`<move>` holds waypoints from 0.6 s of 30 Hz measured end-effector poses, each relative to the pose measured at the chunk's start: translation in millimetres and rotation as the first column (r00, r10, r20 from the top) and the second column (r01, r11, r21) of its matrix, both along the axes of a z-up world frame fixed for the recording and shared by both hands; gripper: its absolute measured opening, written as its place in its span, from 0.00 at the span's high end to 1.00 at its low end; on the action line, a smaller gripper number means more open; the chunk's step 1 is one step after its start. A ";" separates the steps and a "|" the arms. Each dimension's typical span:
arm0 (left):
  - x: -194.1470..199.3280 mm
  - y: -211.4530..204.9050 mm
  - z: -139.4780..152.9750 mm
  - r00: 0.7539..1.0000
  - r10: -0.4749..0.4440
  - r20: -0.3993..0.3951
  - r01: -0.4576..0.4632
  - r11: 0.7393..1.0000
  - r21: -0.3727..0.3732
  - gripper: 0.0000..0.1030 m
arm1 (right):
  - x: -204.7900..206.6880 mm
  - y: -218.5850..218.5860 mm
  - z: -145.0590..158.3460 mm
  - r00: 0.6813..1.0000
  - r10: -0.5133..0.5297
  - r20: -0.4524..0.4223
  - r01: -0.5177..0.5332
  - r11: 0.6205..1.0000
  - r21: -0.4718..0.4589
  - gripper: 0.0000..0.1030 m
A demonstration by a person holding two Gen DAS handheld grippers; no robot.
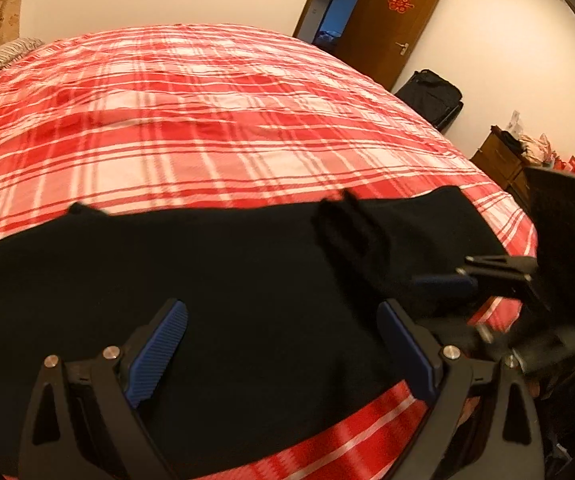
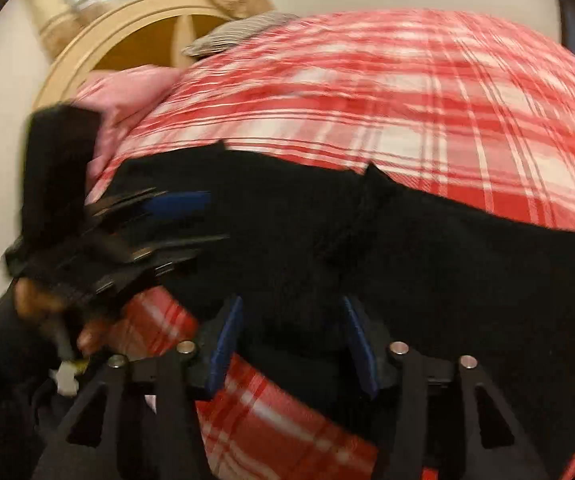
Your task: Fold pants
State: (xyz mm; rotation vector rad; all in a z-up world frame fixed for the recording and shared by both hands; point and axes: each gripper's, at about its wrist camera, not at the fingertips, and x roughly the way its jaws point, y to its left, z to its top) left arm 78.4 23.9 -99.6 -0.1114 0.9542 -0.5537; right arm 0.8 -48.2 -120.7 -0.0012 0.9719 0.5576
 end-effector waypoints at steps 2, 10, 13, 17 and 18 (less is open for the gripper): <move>3.4 -9.3 0.1 1.000 -0.016 -0.010 0.016 1.000 -0.017 0.06 | -8.1 -9.5 7.0 0.999 -0.018 0.026 0.019 1.000 -0.019 0.48; 16.0 -55.5 -7.2 0.995 -0.087 -0.045 0.087 0.996 -0.008 0.31 | -36.8 -102.8 26.8 0.946 -0.277 0.168 0.255 0.956 0.142 0.45; 19.7 -69.1 -9.0 0.994 -0.096 -0.045 0.097 0.995 0.021 0.34 | -45.5 -123.9 31.1 0.915 -0.348 0.203 0.296 0.922 0.249 0.43; 26.9 -82.2 -9.0 0.994 -0.090 -0.056 0.093 0.994 0.053 0.65 | -53.1 -139.7 32.8 0.885 -0.403 0.234 0.314 0.887 0.338 0.36; 28.1 -82.5 -9.5 0.995 -0.083 -0.055 0.087 0.994 0.064 0.72 | -53.6 -141.7 32.6 0.881 -0.410 0.238 0.318 0.883 0.344 0.36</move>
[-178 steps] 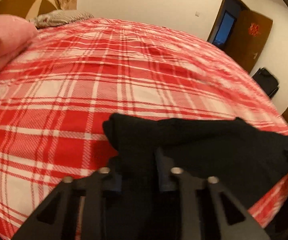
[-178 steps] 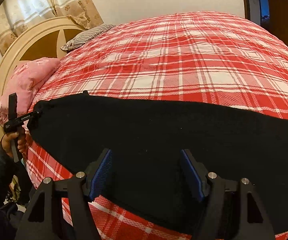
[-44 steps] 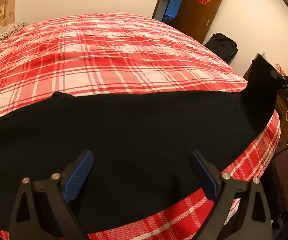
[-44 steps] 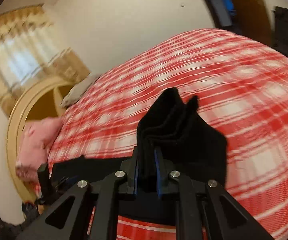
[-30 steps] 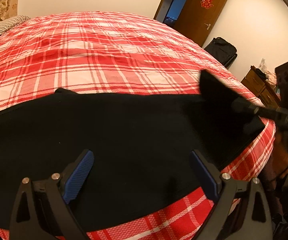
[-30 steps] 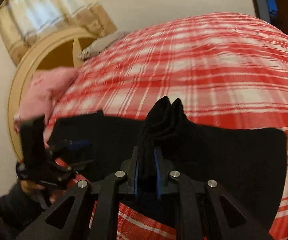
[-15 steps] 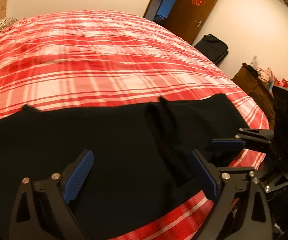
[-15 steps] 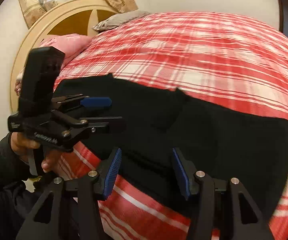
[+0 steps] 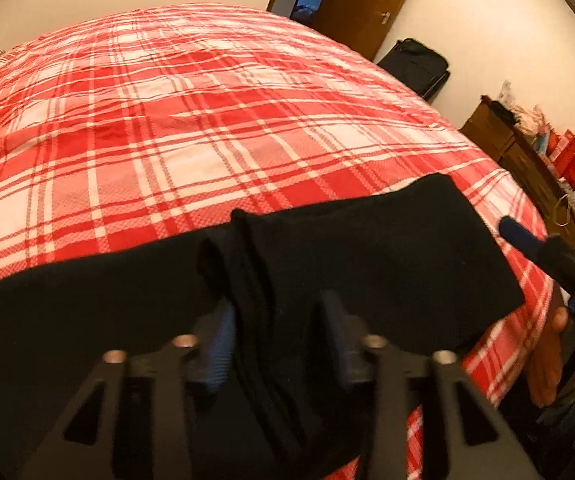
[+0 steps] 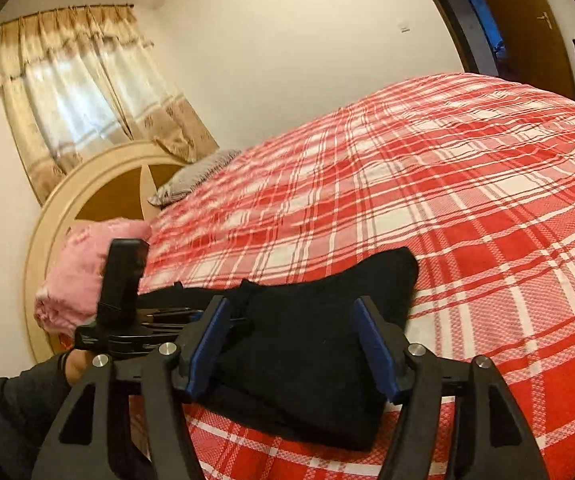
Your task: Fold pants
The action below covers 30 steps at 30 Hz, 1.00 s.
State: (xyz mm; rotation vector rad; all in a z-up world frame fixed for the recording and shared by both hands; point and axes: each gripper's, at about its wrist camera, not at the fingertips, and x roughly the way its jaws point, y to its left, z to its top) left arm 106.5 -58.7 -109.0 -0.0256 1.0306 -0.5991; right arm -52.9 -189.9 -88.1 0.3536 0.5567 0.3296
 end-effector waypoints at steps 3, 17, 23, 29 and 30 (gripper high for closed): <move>1.2 3.6 2.4 1.000 0.014 -0.008 -0.014 1.000 -0.009 0.88 | -3.9 -6.5 0.2 0.999 -0.025 0.020 0.025 1.000 0.017 0.36; -7.4 71.9 21.3 0.992 0.129 -0.004 -0.129 0.991 -0.041 0.89 | -6.0 18.1 -4.1 0.994 0.099 0.043 -0.098 0.995 -0.034 0.34; -6.9 75.1 -0.8 0.989 0.149 -0.017 -0.149 0.988 -0.031 0.88 | 11.9 51.2 -34.8 0.974 0.170 -0.148 -0.192 0.969 -0.156 0.34; -13.3 71.1 6.4 0.988 0.136 0.071 -0.141 0.988 0.068 0.61 | 14.6 49.5 -40.8 0.968 0.168 -0.186 -0.201 0.964 -0.174 0.34; -14.6 75.6 9.7 0.985 0.149 0.092 -0.156 0.985 0.076 0.55 | 14.9 49.2 -40.2 0.968 0.163 -0.190 -0.197 0.965 -0.174 0.34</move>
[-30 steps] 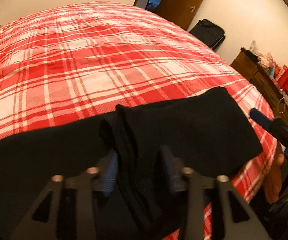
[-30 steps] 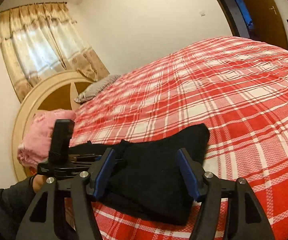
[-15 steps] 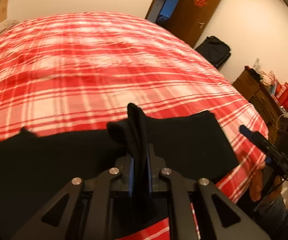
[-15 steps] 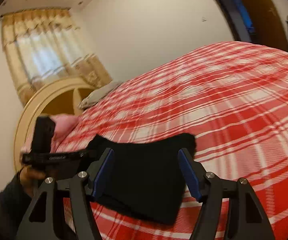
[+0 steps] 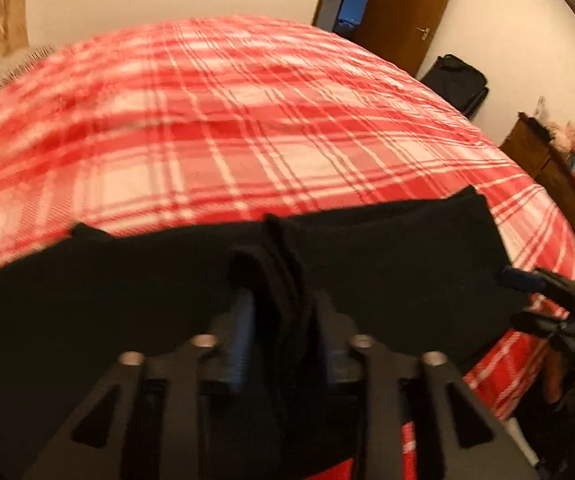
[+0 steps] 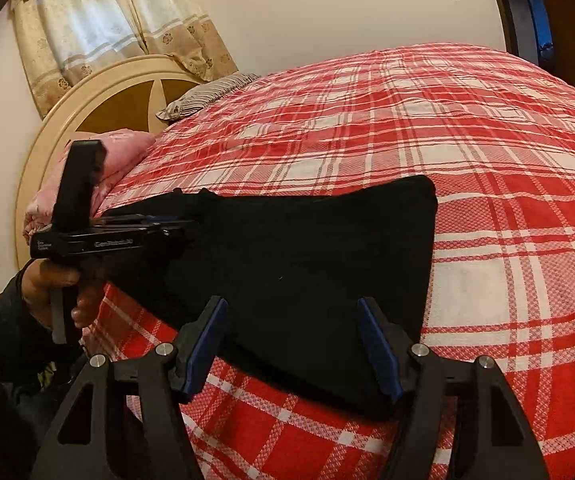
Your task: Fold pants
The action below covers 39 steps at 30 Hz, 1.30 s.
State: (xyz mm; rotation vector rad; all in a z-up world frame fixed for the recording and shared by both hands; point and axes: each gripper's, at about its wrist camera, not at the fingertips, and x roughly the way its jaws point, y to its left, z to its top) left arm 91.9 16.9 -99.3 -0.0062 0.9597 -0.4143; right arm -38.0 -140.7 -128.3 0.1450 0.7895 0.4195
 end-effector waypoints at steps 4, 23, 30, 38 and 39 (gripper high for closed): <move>-8.5 26.5 12.2 0.998 0.035 0.047 -0.036 0.999 0.002 0.43 | -1.7 14.2 15.1 0.999 0.034 0.015 -0.034 0.999 -0.022 0.34; -51.5 253.2 9.5 0.858 0.494 0.142 -0.512 0.845 0.152 0.32 | 24.5 167.2 -16.3 0.911 0.396 -0.118 -0.411 0.894 -0.175 0.34; -52.2 294.6 -22.1 0.822 0.568 0.052 -0.569 0.822 0.023 0.31 | 39.1 187.5 -4.7 0.909 0.413 -0.058 -0.416 0.891 -0.181 0.34; -46.3 284.5 -27.8 0.847 0.527 0.062 -0.529 0.849 0.001 0.38 | 46.7 192.9 -18.6 0.909 0.405 -0.098 -0.417 0.895 -0.158 0.34; -45.6 284.1 -27.9 0.851 0.521 0.067 -0.522 0.853 0.006 0.39 | 47.0 191.4 -21.2 0.911 0.400 -0.101 -0.412 0.898 -0.157 0.34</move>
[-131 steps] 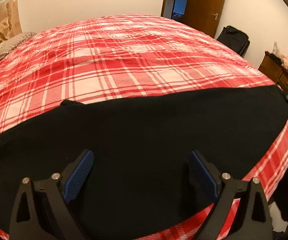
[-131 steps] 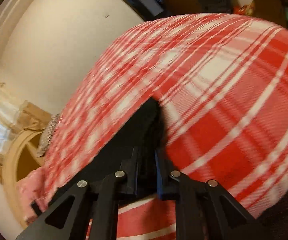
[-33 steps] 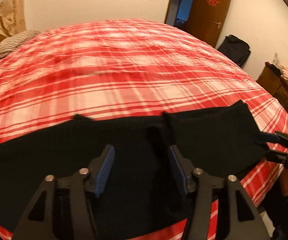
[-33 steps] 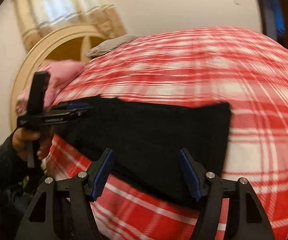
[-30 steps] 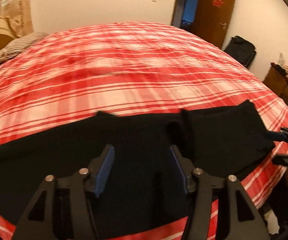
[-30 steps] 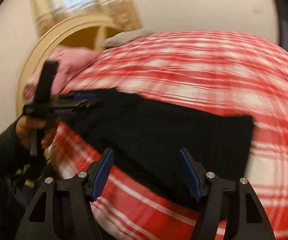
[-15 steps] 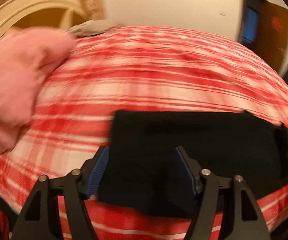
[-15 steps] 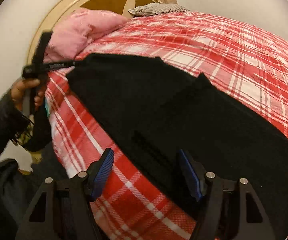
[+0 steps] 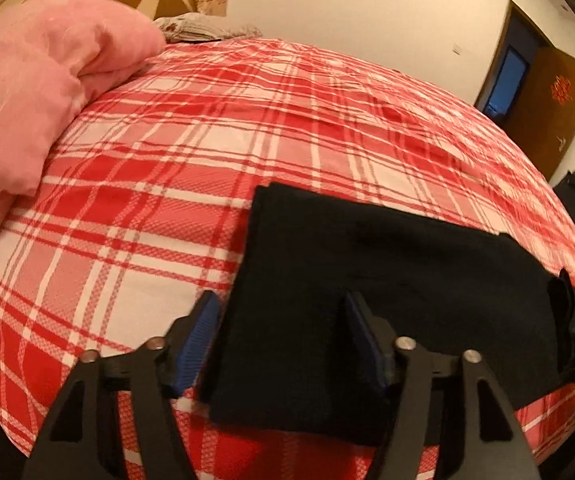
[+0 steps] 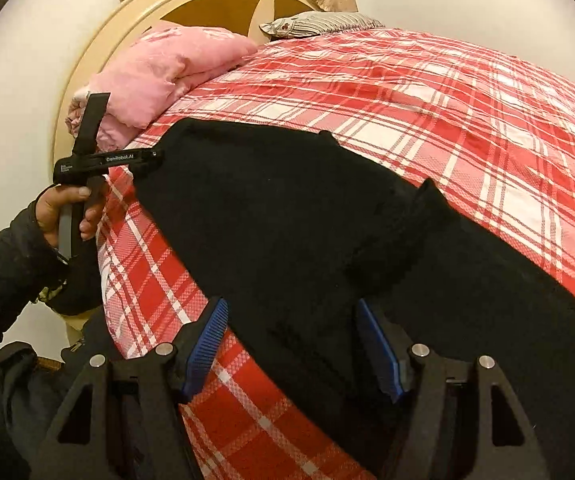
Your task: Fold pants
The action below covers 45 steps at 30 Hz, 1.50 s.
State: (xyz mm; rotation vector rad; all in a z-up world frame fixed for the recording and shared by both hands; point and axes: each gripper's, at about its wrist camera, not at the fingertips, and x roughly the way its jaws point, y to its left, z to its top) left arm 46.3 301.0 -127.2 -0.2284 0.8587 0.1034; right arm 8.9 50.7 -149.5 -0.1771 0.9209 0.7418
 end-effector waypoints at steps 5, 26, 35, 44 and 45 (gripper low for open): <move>-2.2 -7.8 4.2 1.000 -0.007 -0.007 0.007 1.000 0.024 0.53 | 1.8 -0.9 -3.7 1.000 -0.017 0.014 0.017 1.000 0.005 0.34; -8.4 -9.1 34.5 0.994 -0.063 0.085 0.077 0.981 -0.177 0.79 | -4.6 -49.4 25.3 0.982 -0.172 0.073 0.168 0.984 0.063 0.34; -17.3 -62.0 97.7 0.953 -0.200 0.229 0.249 0.945 -0.211 0.79 | -20.0 -88.5 52.5 0.951 -0.269 0.151 0.261 0.963 0.072 0.34; -7.2 -158.2 153.5 0.867 -0.411 0.280 0.468 0.866 -0.178 0.79 | -33.8 -173.4 71.8 0.862 -0.491 0.126 0.462 0.863 0.205 0.34; -5.7 -170.1 158.1 0.855 -0.435 0.283 0.491 0.854 -0.172 0.79 | -35.0 -183.8 71.1 0.849 -0.517 0.110 0.487 0.846 0.218 0.34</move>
